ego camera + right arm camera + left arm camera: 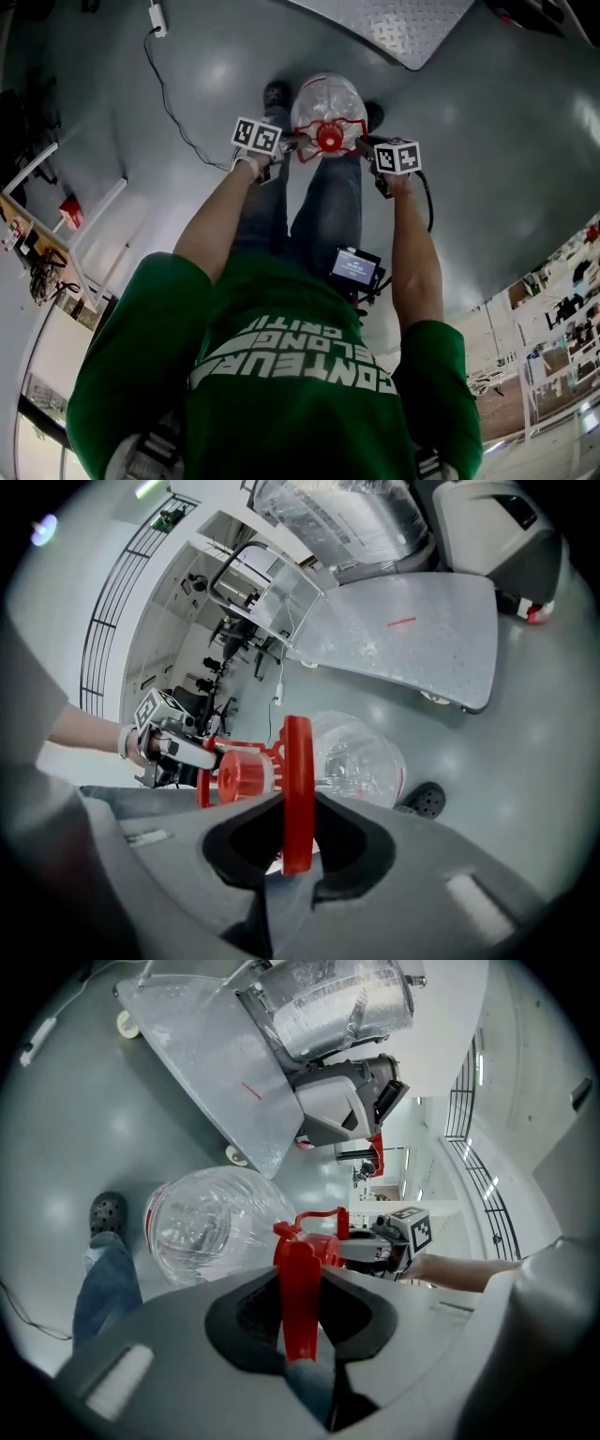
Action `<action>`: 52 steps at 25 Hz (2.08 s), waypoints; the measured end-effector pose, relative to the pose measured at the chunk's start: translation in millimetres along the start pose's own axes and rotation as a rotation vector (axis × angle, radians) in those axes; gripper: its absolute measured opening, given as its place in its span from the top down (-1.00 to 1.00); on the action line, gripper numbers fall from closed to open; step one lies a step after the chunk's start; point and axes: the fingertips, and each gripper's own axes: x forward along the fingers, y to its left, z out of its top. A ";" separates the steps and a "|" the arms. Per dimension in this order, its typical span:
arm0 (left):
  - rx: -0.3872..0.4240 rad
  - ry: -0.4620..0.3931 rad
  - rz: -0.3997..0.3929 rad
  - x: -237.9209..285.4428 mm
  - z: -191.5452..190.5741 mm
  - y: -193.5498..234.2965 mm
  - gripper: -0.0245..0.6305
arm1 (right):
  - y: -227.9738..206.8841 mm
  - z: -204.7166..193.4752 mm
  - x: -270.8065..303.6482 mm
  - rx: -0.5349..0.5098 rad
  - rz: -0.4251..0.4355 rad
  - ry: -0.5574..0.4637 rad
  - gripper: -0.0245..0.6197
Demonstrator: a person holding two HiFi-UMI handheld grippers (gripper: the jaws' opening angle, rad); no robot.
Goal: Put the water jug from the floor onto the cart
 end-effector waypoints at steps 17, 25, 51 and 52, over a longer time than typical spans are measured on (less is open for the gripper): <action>0.185 0.084 -0.030 -41.5 31.3 -114.2 0.69 | 65.4 12.3 -102.2 0.172 0.005 -0.222 0.74; 0.245 0.121 -0.039 -42.4 42.8 -149.5 0.69 | 63.9 36.9 -137.0 0.064 0.005 -0.216 0.73; 0.350 0.007 0.085 25.2 120.0 -234.4 0.69 | -7.8 104.5 -218.1 -0.040 0.071 -0.269 0.72; 0.354 0.012 0.085 28.5 121.3 -237.1 0.69 | -10.4 105.1 -221.2 -0.034 0.070 -0.275 0.72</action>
